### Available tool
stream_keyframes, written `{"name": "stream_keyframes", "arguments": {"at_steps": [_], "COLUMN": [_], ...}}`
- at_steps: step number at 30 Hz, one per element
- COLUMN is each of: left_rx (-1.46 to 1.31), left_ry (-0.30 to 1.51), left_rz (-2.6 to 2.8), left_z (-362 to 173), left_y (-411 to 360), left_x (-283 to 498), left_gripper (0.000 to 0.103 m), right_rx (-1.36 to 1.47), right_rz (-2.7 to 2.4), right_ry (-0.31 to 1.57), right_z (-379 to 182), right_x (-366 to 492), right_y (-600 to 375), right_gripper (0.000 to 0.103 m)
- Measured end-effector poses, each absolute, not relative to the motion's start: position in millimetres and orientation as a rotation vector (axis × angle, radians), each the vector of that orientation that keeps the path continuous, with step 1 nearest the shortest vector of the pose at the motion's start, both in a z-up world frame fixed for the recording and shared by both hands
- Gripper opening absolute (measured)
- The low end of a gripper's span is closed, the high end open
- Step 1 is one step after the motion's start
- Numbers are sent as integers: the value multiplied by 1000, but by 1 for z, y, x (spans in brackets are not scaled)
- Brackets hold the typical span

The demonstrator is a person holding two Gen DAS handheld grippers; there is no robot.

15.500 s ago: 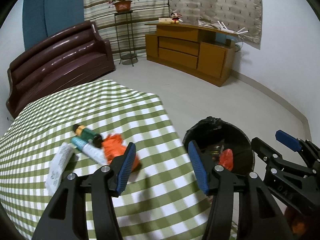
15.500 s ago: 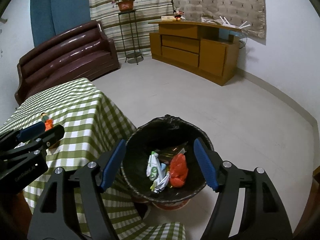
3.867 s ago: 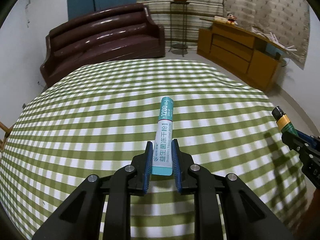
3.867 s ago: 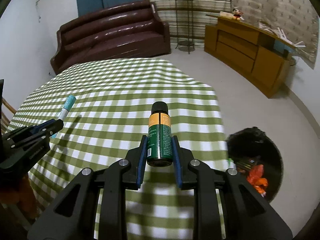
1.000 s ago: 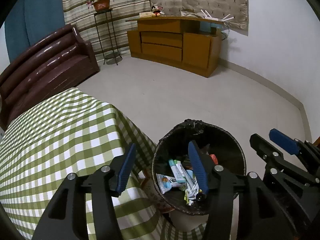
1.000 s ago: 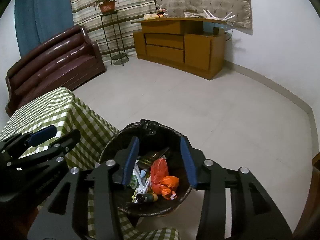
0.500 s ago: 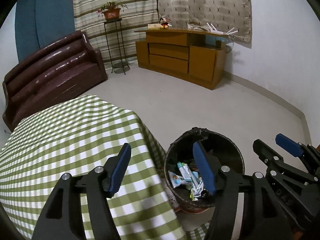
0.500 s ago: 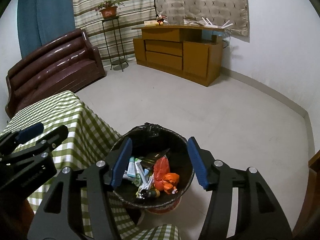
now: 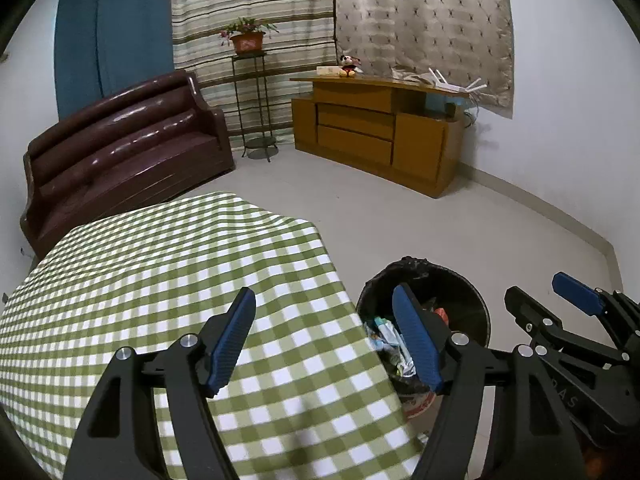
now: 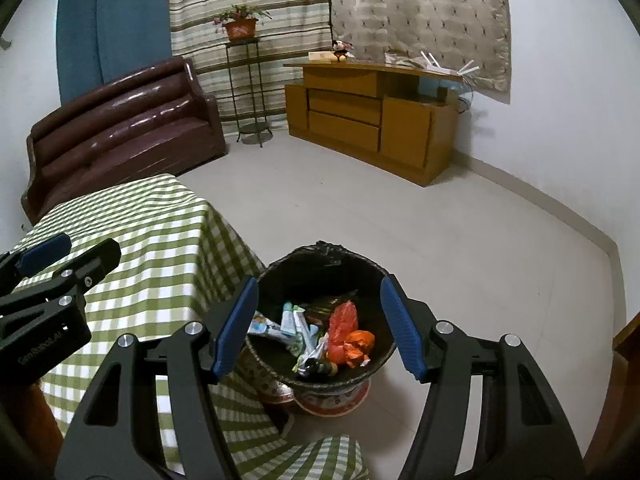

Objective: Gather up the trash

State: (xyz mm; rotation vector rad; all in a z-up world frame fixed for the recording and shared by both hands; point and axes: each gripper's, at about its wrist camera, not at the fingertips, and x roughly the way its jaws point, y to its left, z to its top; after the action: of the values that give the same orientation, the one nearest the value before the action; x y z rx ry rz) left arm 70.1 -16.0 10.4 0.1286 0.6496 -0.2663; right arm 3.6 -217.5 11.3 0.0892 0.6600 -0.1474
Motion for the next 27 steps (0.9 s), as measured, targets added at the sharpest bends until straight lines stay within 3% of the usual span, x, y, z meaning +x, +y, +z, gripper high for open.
{"name": "stream_keyframes", "arguments": {"at_steps": [27], "left_rx": [89], "left_ry": [605], "left_rz": [-214], "left_z": [22], "left_y": [19], "left_x": [33], "left_gripper": [72], "right_rx": [88], "right_rz": [-142], "right_ry": [596], "right_z": [39], "right_x": [-39], "right_y": [-209], "right_gripper": [63]}}
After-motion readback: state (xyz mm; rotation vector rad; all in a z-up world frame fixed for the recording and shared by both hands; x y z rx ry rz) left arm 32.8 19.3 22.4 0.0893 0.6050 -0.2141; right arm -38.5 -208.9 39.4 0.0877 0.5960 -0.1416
